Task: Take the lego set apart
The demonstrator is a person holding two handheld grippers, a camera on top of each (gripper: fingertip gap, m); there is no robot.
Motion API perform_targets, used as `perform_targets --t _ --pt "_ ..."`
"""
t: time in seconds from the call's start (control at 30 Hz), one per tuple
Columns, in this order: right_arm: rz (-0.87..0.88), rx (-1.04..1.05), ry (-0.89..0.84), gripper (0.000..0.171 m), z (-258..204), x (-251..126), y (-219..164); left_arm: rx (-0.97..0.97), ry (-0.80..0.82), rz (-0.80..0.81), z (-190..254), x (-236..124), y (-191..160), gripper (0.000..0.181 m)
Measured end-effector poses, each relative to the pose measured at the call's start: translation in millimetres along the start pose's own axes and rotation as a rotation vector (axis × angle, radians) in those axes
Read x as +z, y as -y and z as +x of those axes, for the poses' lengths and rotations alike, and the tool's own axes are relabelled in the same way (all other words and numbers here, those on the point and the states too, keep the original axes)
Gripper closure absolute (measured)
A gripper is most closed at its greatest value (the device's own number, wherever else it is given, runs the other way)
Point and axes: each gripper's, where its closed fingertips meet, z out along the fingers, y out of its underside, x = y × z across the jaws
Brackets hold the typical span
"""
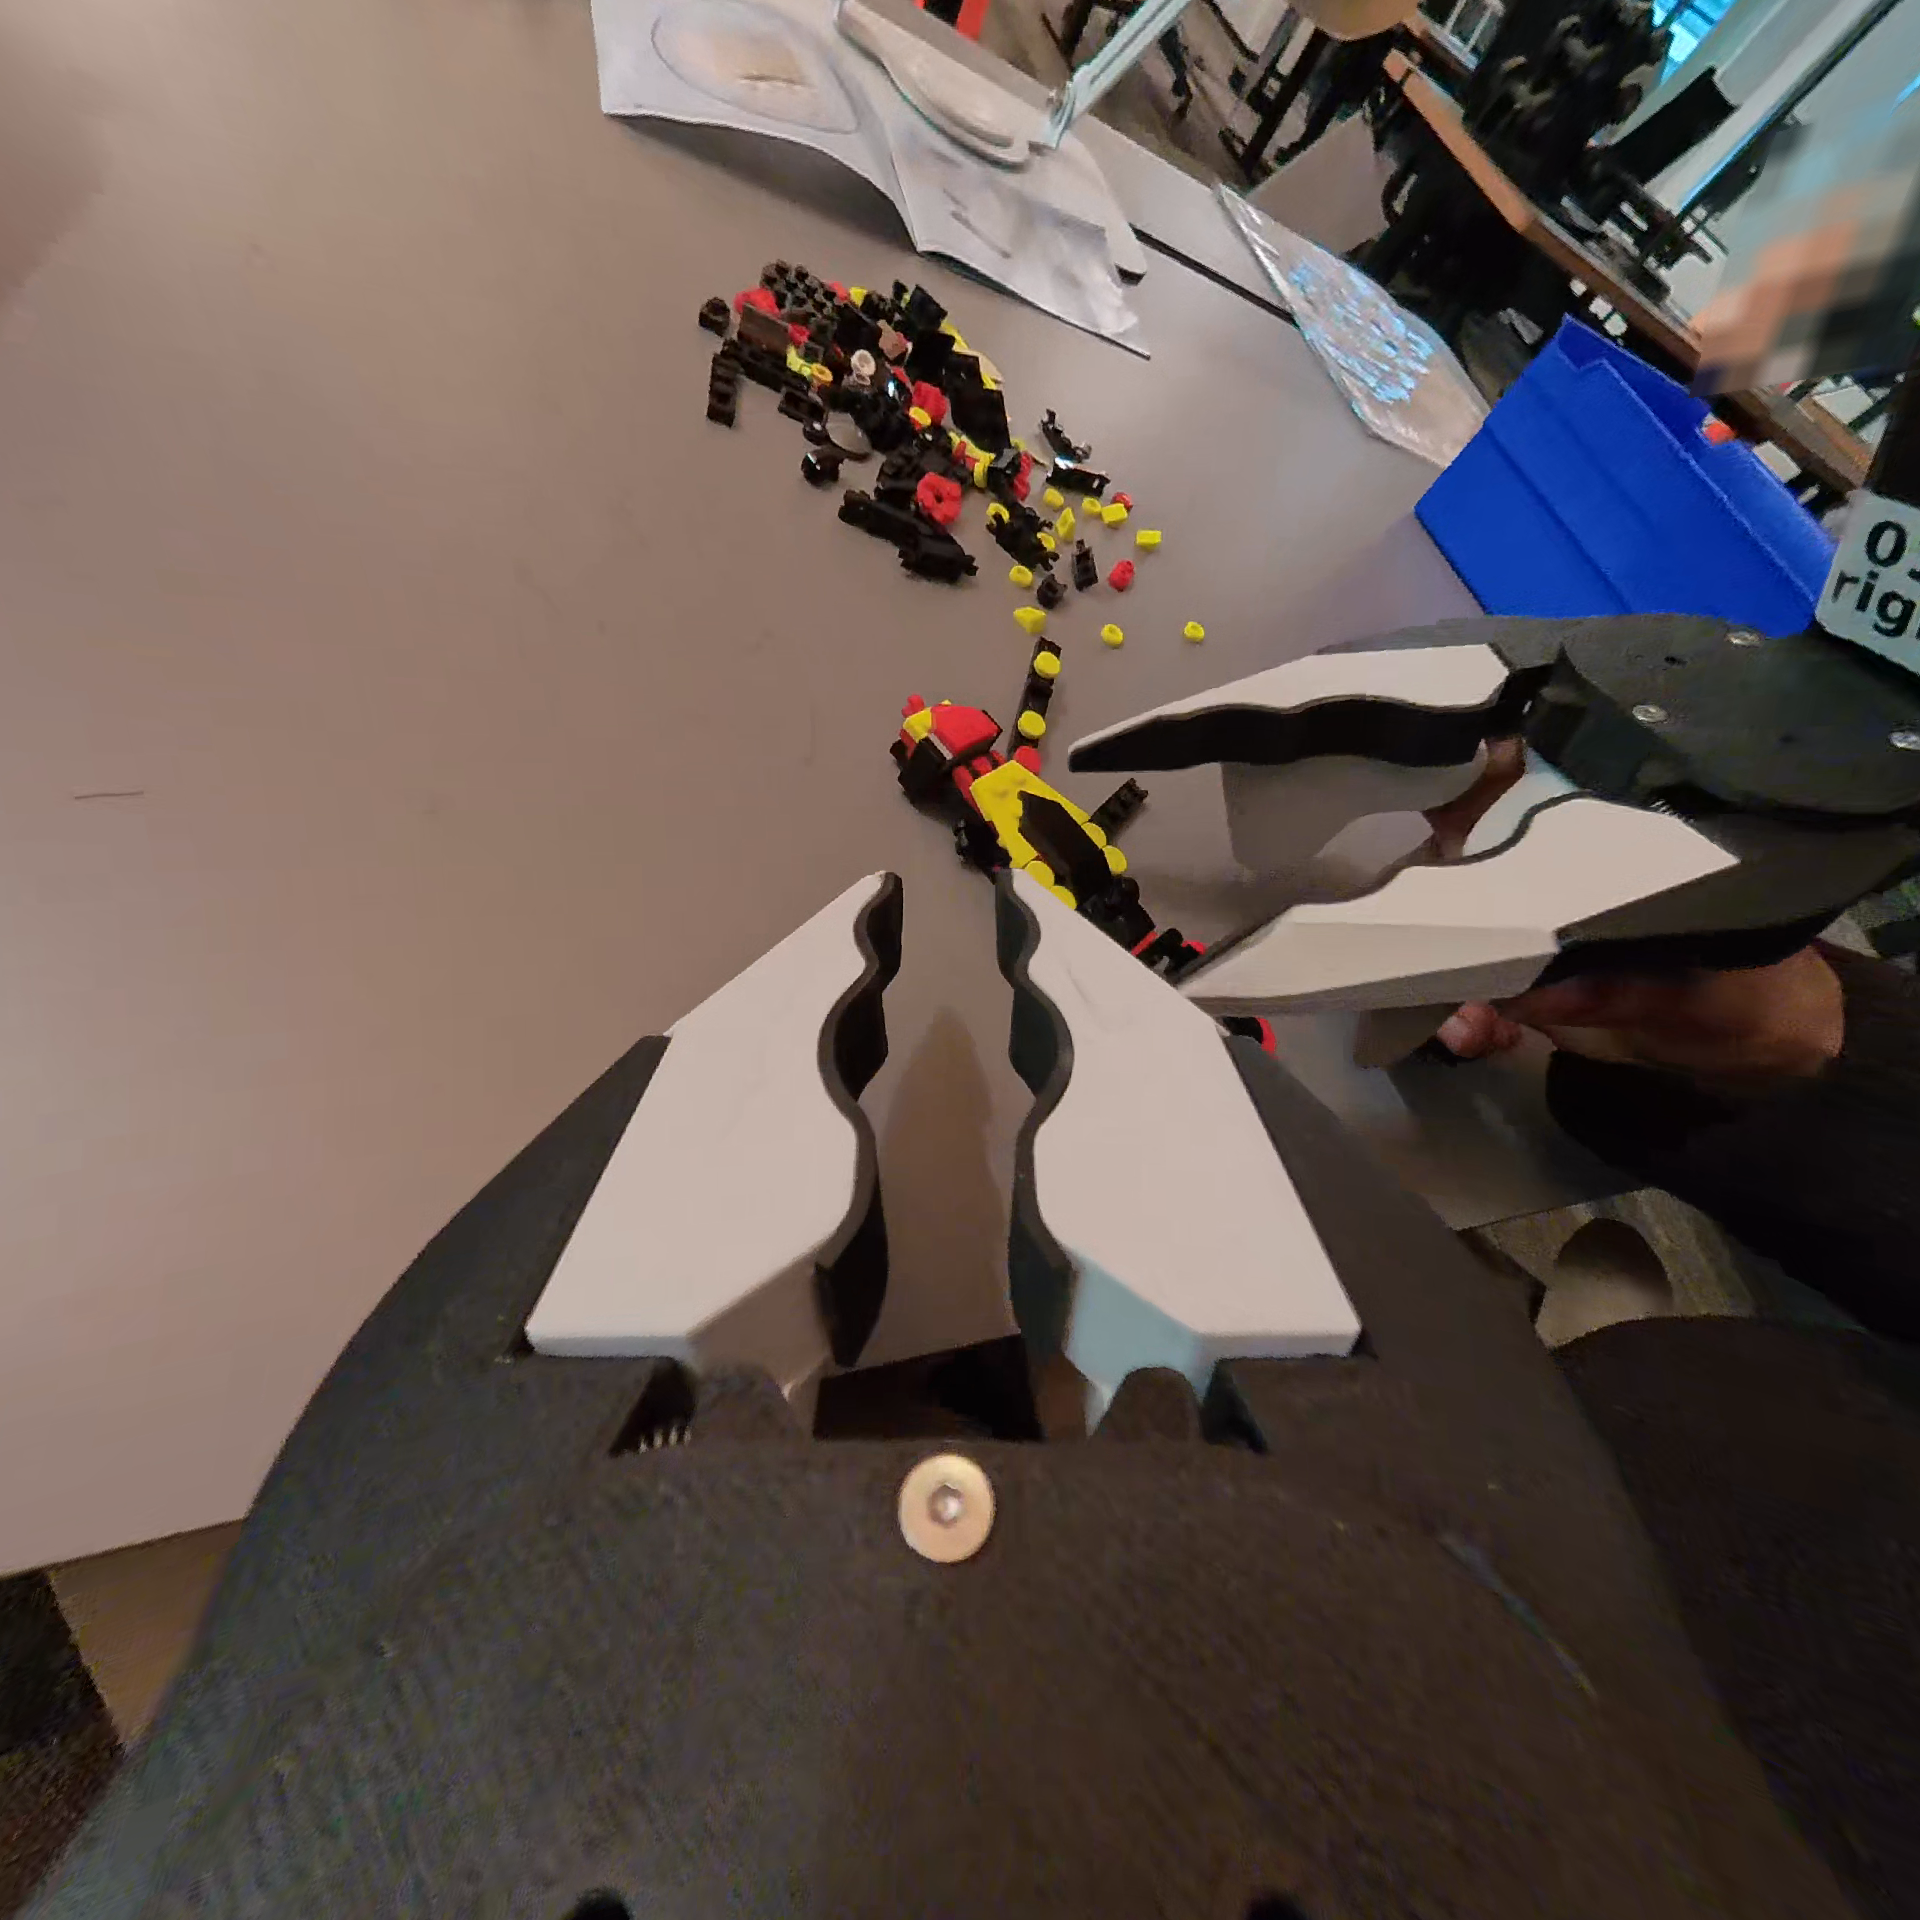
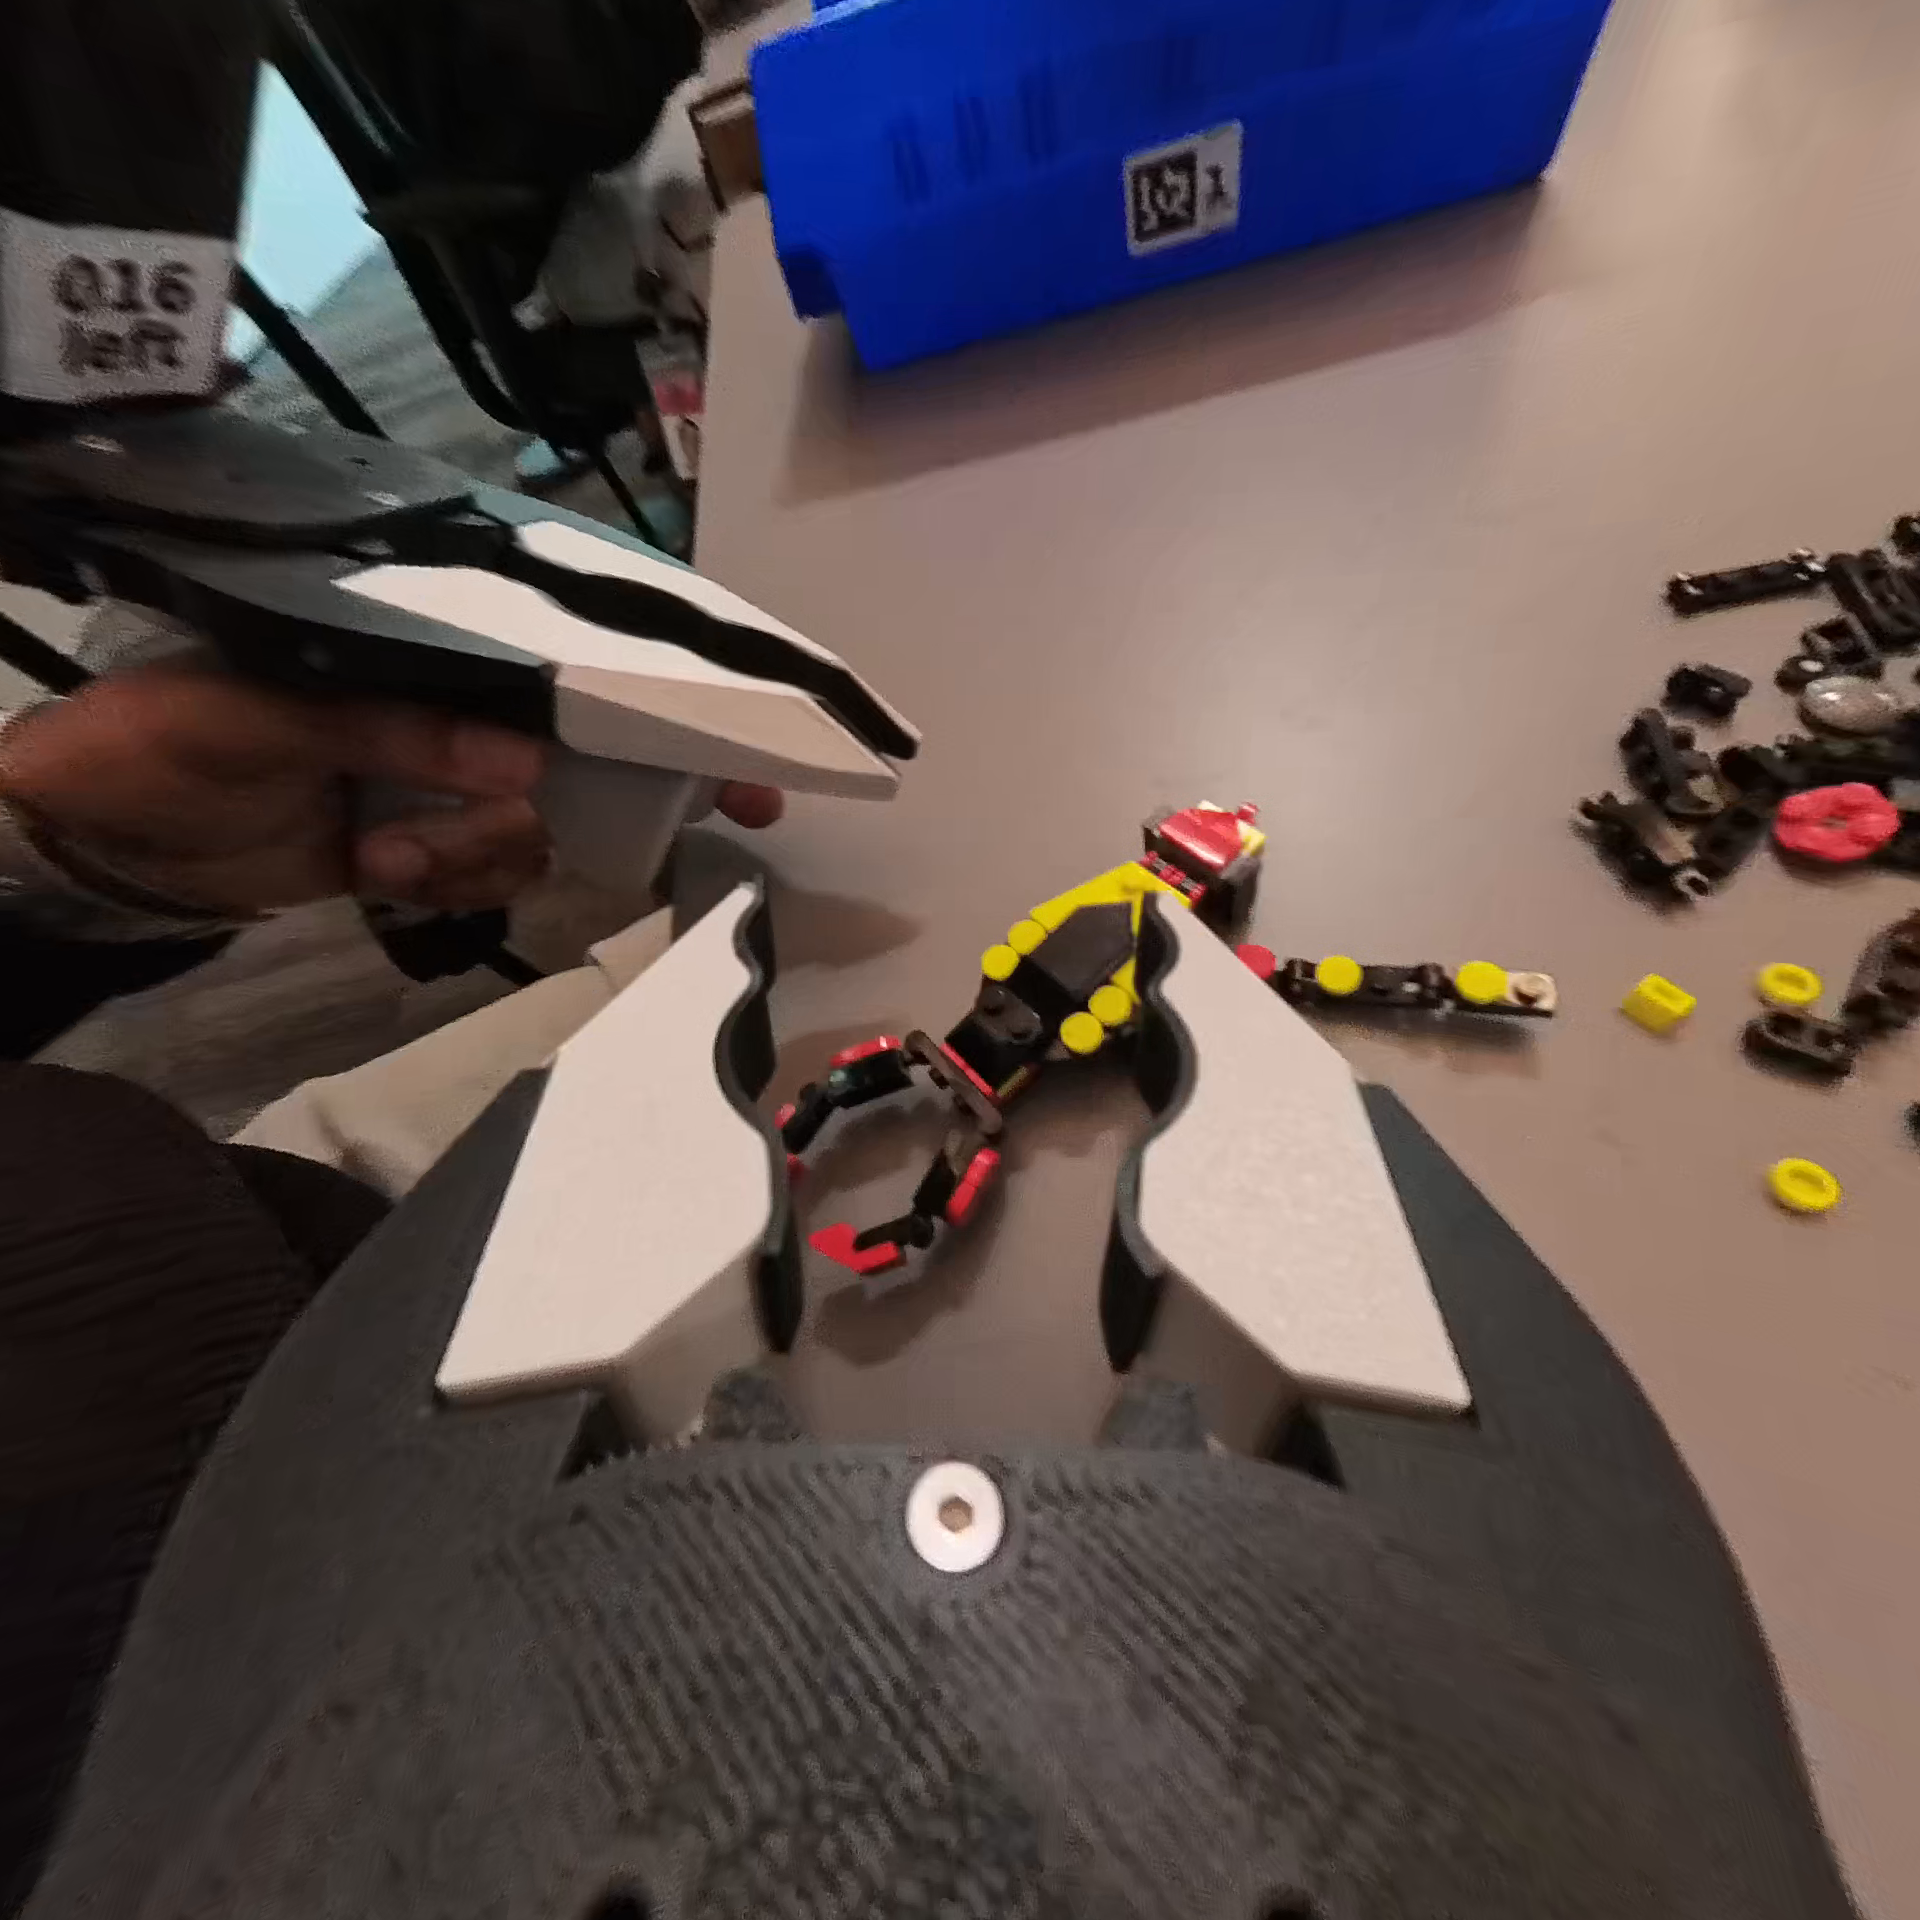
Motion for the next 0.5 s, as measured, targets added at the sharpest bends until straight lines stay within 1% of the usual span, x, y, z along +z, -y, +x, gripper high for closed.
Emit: perform_targets --t 0.03,0.17,0.3,0.4,0.5 --pt "-0.006 -0.006 -0.029 0.101 3.0 0.6 -0.9 -0.004 -0.002 -0.013 0.8 1.6 -2.6 0.165" --pt "-0.008 -0.048 -0.121 0.102 8.0 1.1 -1.6 -0.009 -0.010 -0.044 5.6 8.1 -9.8 0.161" --pt "-0.097 -0.105 -0.183 0.114 12.2 -1.3 -18.0 0.021 -0.015 -0.048 11.6 15.3 -7.6 0.160" --pt "-0.143 -0.112 -0.236 0.129 20.8 -10.9 -29.6 0.039 0.000 -0.064 13.3 25.7 -7.7 0.160" --pt "-0.116 -0.082 -0.241 0.146 27.0 -24.3 -30.6 0.062 0.017 -0.092 16.5 36.9 -8.6 0.157"
